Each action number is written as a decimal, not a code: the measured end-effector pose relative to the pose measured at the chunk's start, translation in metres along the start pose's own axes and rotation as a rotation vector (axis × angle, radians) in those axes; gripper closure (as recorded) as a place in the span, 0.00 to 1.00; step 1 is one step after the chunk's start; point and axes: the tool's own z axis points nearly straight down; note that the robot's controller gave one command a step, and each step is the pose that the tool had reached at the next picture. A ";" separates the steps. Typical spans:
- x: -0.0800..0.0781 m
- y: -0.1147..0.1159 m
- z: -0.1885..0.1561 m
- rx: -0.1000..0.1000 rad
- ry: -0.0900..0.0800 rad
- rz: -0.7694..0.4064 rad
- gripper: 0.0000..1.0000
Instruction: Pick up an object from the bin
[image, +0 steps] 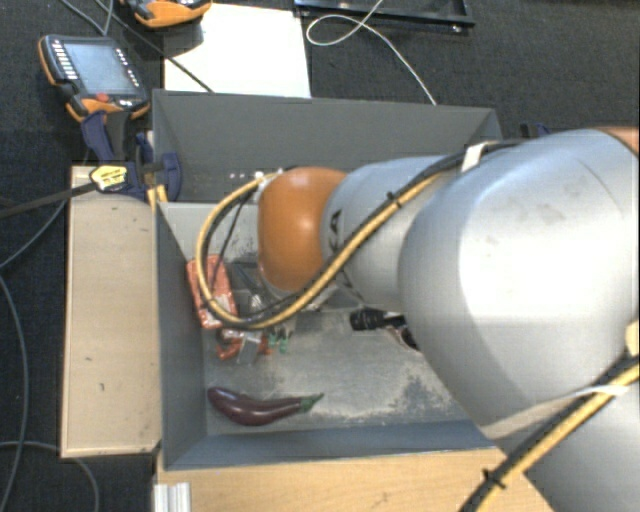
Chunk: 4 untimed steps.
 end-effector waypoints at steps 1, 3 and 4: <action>-0.002 -0.011 -0.088 0.001 0.001 -0.022 1.00; 0.007 -0.015 -0.191 0.001 0.001 0.006 1.00; 0.007 -0.020 -0.138 -0.004 -0.007 -0.106 1.00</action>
Offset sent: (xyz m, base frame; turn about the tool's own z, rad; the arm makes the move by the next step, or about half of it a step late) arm 0.0126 -0.0074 0.0627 0.0232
